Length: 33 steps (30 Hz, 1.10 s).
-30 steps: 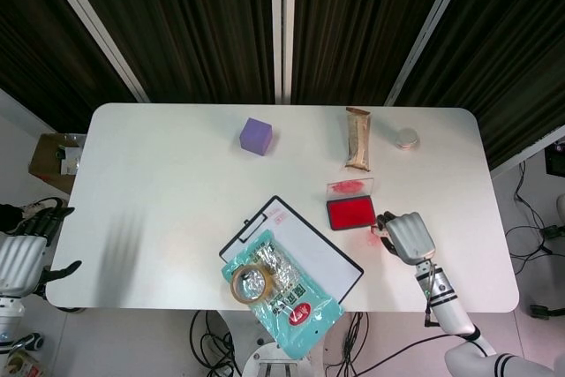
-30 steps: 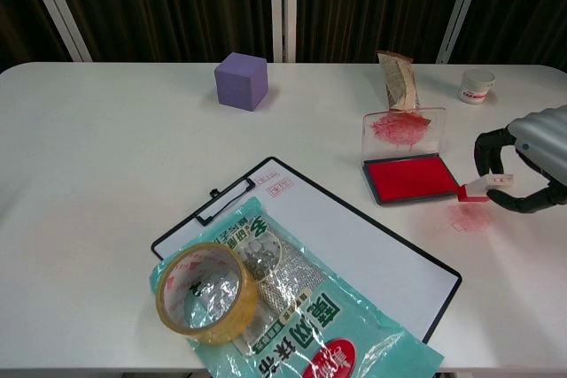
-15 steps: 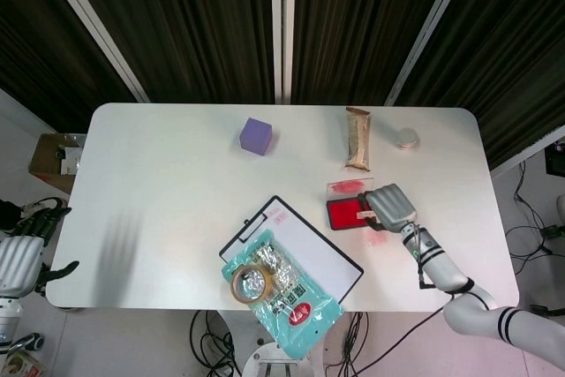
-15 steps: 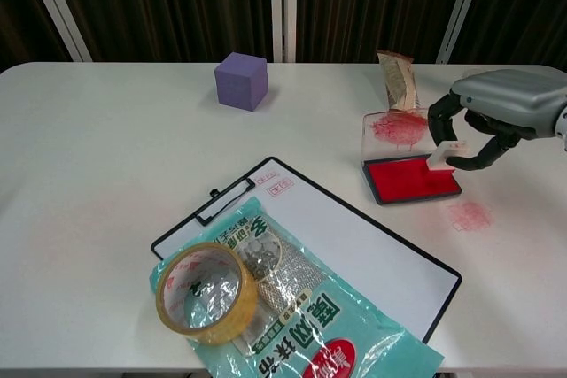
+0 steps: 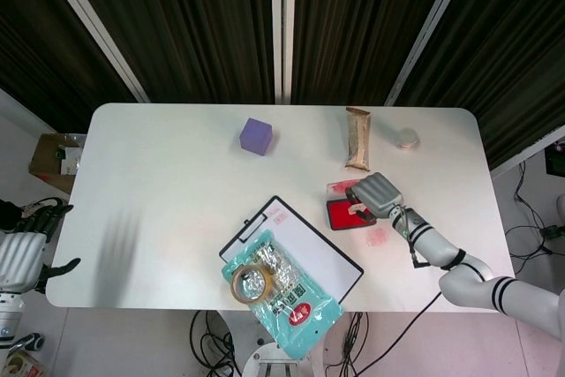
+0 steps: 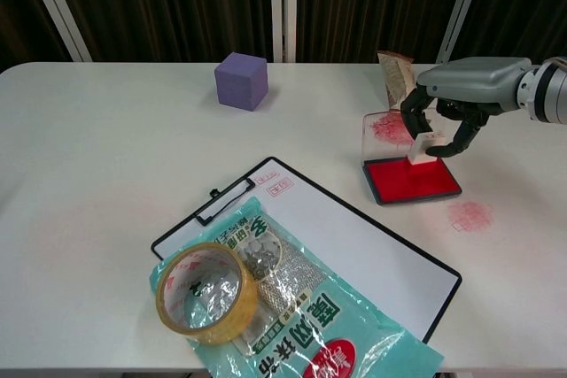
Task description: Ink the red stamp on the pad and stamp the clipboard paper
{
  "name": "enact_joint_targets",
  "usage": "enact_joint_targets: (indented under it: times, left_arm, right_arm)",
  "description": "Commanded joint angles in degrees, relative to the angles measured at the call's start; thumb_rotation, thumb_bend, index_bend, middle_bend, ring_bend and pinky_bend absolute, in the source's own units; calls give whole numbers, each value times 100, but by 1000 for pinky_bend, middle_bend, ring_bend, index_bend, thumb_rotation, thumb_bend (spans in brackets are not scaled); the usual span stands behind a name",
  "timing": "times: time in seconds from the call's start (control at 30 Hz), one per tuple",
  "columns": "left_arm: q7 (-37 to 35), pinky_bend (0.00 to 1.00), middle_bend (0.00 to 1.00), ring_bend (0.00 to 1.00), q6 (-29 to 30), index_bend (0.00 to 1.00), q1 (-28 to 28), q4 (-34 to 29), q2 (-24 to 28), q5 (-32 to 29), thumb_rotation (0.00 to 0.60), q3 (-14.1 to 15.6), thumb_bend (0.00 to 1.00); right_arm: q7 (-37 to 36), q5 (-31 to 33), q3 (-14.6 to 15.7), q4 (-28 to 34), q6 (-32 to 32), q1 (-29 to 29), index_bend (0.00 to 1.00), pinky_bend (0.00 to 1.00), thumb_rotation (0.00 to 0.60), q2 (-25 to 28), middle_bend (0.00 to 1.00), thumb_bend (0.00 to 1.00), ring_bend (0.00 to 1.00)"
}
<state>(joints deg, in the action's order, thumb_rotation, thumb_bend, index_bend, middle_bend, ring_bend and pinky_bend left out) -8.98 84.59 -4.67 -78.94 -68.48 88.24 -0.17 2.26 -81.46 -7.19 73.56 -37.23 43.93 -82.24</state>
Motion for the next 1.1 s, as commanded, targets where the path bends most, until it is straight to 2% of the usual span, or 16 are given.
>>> enact_joint_targets:
  times: [0.03,0.63,1.1]
  left_arm:
    - [-8,245,163,133,-13,152,-10,14,-8,-3,600,-3,0]
    - [-130,245,163,133,-2,152,28,118,-25,-52,600,3,0]
    - [-174,245,163,133,37,152,62,155,-35,-52,600,8,0]
  right_arm:
    - [0,35,52,-62,13,16,974,1000,600,-53,812,513,868]
    - [305,188,301,-580,-247,9,1000,1000,600,-532,839,520,891]
    - [461,291,413,-685,-259,7,1000,1000,600,-648,852,509,891]
